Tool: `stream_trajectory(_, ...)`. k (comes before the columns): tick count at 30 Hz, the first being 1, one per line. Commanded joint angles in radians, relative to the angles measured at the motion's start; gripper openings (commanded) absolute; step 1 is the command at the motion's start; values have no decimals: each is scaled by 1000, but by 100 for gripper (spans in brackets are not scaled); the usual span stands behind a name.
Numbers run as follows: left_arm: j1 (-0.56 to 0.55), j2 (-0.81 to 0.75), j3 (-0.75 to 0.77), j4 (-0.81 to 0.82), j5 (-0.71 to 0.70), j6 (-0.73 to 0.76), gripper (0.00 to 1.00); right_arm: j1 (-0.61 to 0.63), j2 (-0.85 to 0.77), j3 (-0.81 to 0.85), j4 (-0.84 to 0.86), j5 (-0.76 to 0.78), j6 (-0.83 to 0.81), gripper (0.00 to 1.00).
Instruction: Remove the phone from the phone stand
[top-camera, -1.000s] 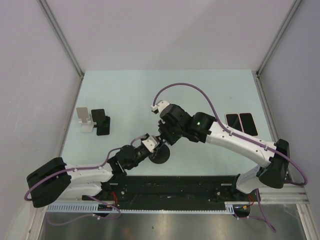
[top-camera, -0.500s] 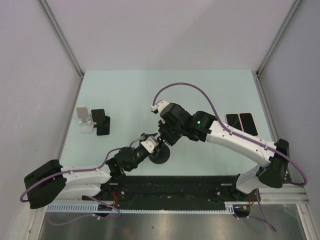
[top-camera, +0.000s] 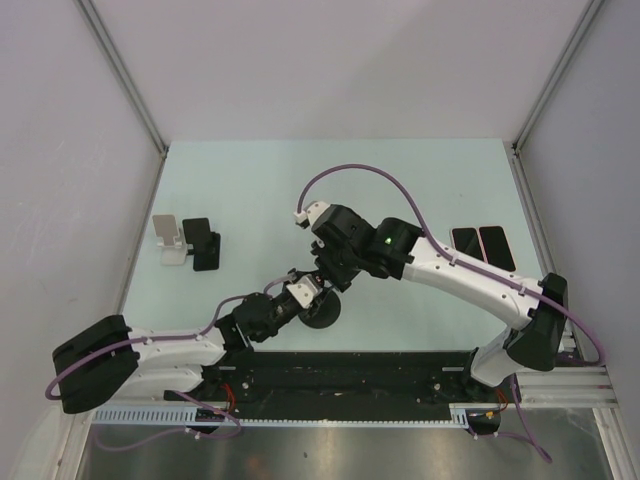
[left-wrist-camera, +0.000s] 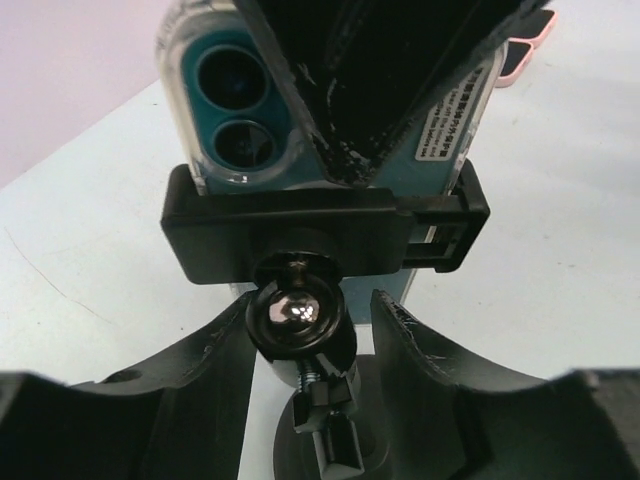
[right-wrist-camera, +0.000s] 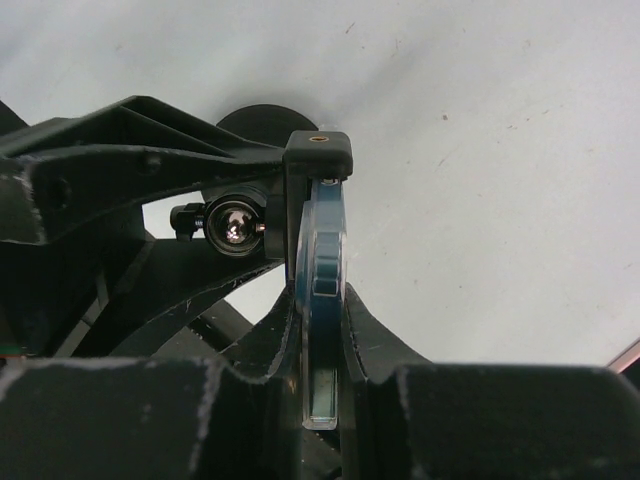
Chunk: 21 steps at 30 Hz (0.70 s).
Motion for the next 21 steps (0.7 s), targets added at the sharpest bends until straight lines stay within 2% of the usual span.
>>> stream_trajectory(1,-3,19,41,33,50,62,51,17,13,54,-66,-14,-20,0)
stream_trajectory(4,-2,13,35,33,55,43,36,18,5,42,-60,-3,-13,0)
stream_trajectory(5,-3,13,33,33,55,37,21,17,-1,36,-50,9,-8,1)
stream_trajectory(7,-2,16,33,35,46,0,4,17,-21,14,-30,23,6,10)
stream_trajectory(8,-3,17,33,35,43,-17,1,17,-28,8,-8,37,10,13)
stream_trajectory(10,-3,30,33,43,43,-72,0,14,-59,-6,13,51,26,24)
stream_trajectory(11,-3,37,36,46,41,-93,0,13,-73,-23,42,69,30,33)
stream_trajectory(14,-3,66,41,63,35,-173,1,13,-129,-84,128,106,33,46)
stream_trajectory(17,-3,85,41,78,32,-245,0,17,-204,-157,254,123,27,54)
stream_trajectory(21,-3,97,39,95,29,-300,0,20,-326,-367,467,146,18,57)
